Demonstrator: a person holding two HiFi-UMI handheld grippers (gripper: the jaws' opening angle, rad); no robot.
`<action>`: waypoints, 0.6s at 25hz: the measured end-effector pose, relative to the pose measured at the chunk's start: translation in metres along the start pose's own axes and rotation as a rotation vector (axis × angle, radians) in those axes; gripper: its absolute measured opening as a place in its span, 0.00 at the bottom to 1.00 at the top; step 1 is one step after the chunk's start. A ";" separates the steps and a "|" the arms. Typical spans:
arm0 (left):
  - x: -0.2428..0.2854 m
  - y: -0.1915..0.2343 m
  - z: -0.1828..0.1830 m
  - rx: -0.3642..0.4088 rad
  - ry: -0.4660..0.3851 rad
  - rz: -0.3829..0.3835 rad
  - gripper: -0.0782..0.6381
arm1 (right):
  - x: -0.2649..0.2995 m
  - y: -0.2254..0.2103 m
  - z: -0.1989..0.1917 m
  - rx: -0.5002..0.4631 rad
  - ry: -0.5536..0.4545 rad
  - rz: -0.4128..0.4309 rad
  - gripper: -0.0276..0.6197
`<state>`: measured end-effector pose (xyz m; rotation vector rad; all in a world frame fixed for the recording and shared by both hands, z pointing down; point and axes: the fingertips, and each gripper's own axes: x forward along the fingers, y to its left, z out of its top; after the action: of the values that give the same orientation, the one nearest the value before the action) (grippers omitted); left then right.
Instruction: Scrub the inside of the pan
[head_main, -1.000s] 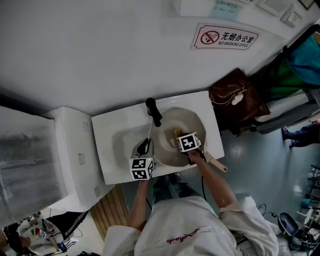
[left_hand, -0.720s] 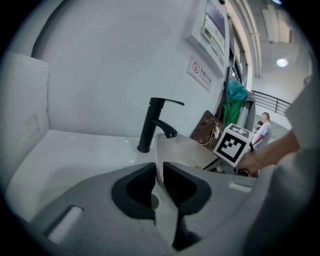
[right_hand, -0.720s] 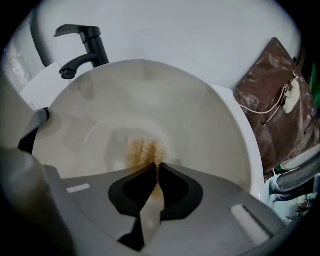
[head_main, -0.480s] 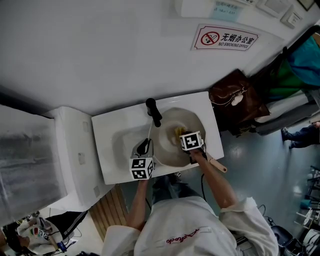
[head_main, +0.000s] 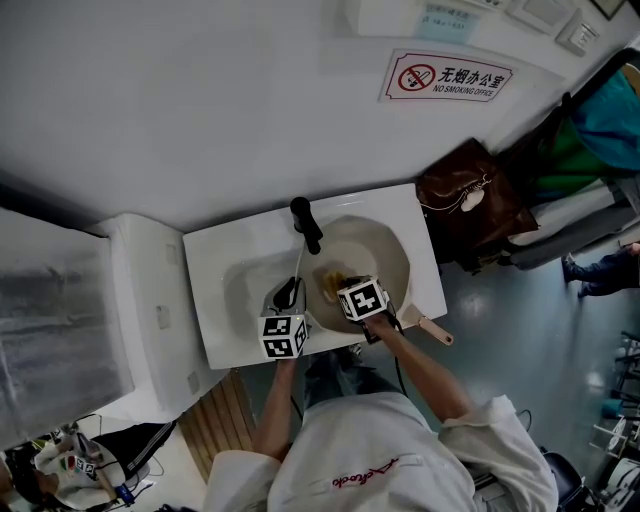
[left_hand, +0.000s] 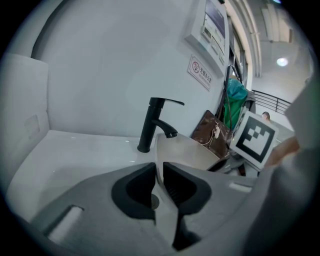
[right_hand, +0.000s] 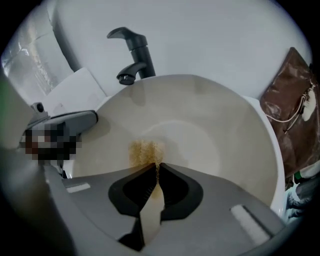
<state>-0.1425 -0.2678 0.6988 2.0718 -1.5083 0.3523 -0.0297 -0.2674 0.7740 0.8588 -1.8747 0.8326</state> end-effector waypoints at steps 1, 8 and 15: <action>0.000 0.000 0.000 0.000 0.000 0.001 0.18 | 0.003 0.004 -0.004 -0.009 0.014 0.005 0.08; 0.000 0.000 0.001 0.000 -0.002 0.003 0.18 | 0.014 0.012 -0.024 -0.051 0.120 0.013 0.08; 0.002 0.001 0.000 0.001 -0.002 0.004 0.18 | 0.018 -0.018 -0.031 -0.029 0.143 -0.035 0.08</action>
<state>-0.1430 -0.2698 0.7000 2.0703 -1.5135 0.3526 -0.0078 -0.2559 0.8058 0.7911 -1.7387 0.8214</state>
